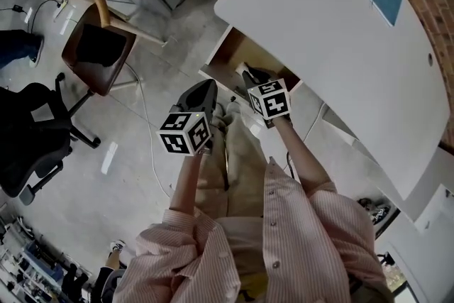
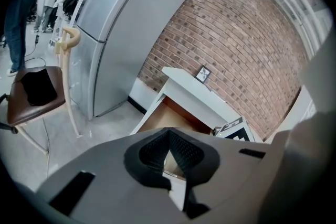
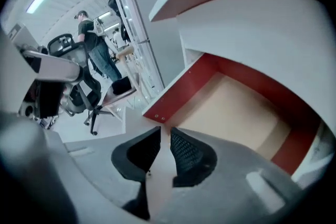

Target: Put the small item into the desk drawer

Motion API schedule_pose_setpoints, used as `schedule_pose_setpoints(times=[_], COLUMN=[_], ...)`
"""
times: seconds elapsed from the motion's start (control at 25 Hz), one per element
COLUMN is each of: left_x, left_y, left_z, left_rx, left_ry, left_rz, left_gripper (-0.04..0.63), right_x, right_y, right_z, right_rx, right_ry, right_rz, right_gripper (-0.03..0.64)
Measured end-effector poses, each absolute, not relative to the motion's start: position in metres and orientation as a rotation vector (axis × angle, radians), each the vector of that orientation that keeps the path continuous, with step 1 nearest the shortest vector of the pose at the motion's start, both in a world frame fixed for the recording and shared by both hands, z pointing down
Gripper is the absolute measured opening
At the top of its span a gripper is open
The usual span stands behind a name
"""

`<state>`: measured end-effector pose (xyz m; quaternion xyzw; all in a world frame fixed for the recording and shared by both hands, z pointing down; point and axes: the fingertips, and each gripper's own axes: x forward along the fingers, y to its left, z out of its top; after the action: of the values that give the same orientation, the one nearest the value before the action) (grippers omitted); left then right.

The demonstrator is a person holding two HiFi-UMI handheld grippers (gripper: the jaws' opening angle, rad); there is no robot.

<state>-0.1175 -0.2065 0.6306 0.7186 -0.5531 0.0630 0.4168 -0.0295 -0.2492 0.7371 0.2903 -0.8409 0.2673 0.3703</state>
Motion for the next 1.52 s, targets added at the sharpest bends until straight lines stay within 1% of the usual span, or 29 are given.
schedule_pose_setpoints(times=[0.16, 0.28, 0.8, 1.08, 1.52], left_x=[-0.116, -0.121, -0.131, -0.132, -0.149], left_y=[-0.202, -0.199, -0.189, -0.189, -0.189], left_z=[0.608, 0.591, 0.491, 0.438, 0.377], left_rx=[1.848, 1.873, 2.087, 2.194, 2.278], left_ry=[-1.363, -1.361, -1.373, -1.391, -1.535], left_rz=[0.144, 0.132, 0.096, 0.027, -0.014], left_gripper=[-0.002, -0.002, -0.002, -0.002, -0.002], right_x=[-0.027, -0.026, -0.024, -0.015, 0.009], right_y=[-0.243, -0.238, -0.221, -0.220, -0.233], right_z=[0.698, 0.668, 0.538, 0.460, 0.388], right_rx=[0.815, 0.833, 0.824, 0.877, 1.020], right_ry=[-2.229, -2.282, -2.525, -2.676, -2.798], right_rz=[0.751, 0.760, 0.718, 0.580, 0.503], right_gripper=[0.028, 0.014, 0.008, 0.006, 0.006])
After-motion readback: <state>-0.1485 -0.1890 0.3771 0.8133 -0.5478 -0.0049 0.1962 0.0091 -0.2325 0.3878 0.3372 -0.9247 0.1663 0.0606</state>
